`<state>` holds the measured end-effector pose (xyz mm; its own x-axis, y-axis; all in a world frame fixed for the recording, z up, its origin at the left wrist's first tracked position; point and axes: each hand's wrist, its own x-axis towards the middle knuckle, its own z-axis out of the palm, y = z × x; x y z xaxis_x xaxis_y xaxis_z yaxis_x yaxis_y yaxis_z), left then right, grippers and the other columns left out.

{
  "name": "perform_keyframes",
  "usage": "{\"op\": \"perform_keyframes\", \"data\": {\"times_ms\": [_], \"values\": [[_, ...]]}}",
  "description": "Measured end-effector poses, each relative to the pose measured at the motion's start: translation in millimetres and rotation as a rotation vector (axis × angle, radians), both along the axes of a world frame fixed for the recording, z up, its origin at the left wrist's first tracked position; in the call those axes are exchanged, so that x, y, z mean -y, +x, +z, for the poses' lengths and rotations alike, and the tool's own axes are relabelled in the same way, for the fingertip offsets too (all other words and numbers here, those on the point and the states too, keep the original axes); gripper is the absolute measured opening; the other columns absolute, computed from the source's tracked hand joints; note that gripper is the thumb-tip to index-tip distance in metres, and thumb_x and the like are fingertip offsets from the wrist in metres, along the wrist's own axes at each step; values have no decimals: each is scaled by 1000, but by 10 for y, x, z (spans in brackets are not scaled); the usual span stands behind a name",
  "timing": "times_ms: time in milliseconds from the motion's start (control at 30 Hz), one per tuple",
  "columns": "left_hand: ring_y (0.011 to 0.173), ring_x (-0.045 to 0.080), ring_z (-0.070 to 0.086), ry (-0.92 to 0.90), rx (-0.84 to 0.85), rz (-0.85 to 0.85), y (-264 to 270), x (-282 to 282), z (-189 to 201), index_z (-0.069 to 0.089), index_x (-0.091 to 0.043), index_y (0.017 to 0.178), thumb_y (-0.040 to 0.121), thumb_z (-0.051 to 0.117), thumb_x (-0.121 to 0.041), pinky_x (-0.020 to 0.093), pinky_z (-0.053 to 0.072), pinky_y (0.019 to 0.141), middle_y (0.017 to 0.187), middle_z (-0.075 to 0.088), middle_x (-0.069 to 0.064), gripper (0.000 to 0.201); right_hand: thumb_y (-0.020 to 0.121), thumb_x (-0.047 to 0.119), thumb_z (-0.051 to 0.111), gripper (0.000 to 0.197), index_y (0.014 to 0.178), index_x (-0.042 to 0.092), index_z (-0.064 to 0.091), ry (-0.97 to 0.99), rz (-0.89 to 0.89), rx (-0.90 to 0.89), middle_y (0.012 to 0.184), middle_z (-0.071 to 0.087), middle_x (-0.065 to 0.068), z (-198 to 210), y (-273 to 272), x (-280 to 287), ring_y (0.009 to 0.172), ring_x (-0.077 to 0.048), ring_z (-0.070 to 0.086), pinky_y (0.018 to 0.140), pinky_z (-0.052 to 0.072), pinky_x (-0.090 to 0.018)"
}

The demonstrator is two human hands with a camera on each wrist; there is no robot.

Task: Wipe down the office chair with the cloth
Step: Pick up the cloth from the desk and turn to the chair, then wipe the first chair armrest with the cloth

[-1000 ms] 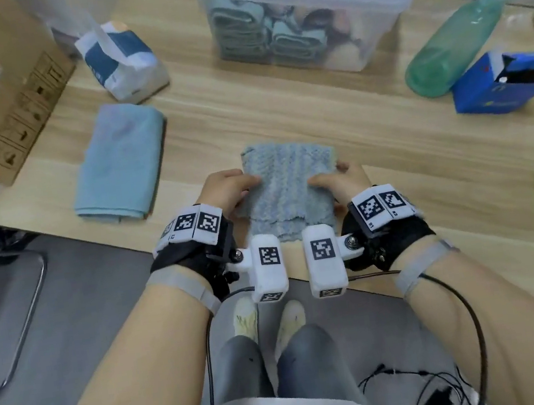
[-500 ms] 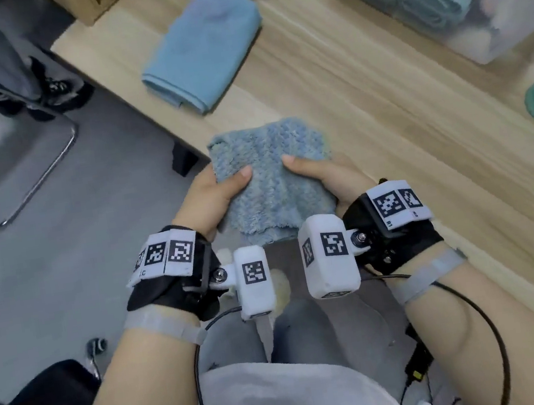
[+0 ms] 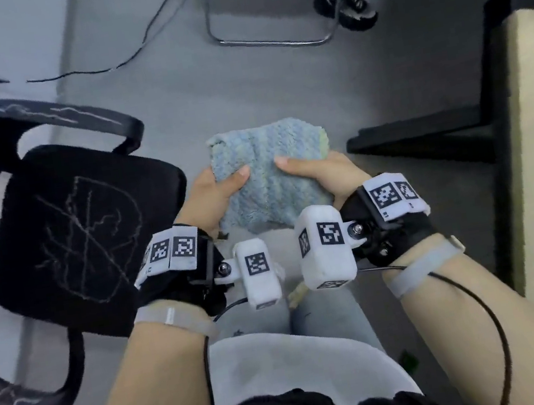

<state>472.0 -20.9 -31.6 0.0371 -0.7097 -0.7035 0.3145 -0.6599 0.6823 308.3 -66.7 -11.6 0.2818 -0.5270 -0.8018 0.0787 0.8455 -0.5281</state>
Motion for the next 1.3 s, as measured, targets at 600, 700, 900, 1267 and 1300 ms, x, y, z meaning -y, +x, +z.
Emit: {"op": "perform_keyframes", "data": {"times_ms": [600,700,900,1267,1300], "values": [[112,23,61,52,-63,748,1668,-736,-561,49,-10,129,93,49,-13,33,53,90,126,60,10,36,72,20,77,30,96,5,68,8,586,-152,99,71,-17,-759,2491,162,89,-32,69,86,53,-50],[110,25,60,79,-95,809,1708,-608,-760,53,-11,120,94,48,-18,40,49,96,121,61,10,28,76,18,74,23,94,7,67,-32,538,-189,101,70,-16,-930,2582,335,91,-31,69,87,53,-50],[94,13,63,123,-89,780,1844,-71,-1059,56,-23,107,98,35,-33,30,48,87,106,64,-3,26,65,37,77,59,120,22,59,163,136,-139,117,66,-8,-1202,2612,1027,106,-36,62,87,46,-61],[117,13,53,123,-179,999,2033,1085,-1374,45,-17,134,98,30,-40,26,49,83,133,55,3,46,71,23,68,17,86,16,65,-368,522,-170,74,72,10,-1367,3011,2074,79,-5,68,80,56,-27],[111,13,56,151,-157,1011,2036,1101,-1366,47,-15,132,98,29,-41,22,49,76,130,57,4,46,77,19,67,12,88,13,65,-353,615,-139,68,71,11,-1418,3057,2043,70,0,66,72,55,-20]]}}
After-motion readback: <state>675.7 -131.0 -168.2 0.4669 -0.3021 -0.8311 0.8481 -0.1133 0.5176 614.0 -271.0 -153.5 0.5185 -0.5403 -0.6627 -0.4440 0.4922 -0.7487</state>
